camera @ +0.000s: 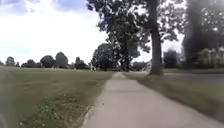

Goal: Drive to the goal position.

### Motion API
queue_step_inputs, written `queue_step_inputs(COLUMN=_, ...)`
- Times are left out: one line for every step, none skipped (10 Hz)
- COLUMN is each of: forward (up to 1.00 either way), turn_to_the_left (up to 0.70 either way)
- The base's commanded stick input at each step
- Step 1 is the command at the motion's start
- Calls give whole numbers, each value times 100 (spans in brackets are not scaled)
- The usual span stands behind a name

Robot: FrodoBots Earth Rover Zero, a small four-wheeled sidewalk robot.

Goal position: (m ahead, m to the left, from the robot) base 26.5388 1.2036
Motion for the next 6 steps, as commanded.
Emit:
queue_step_inputs(forward=100, turn_to_the_left=0)
queue_step_inputs(forward=100, turn_to_the_left=0)
queue_step_inputs(forward=100, turn_to_the_left=0)
queue_step_inputs(forward=100, turn_to_the_left=0)
queue_step_inputs(forward=100, turn_to_the_left=0)
queue_step_inputs(forward=100, turn_to_the_left=0)
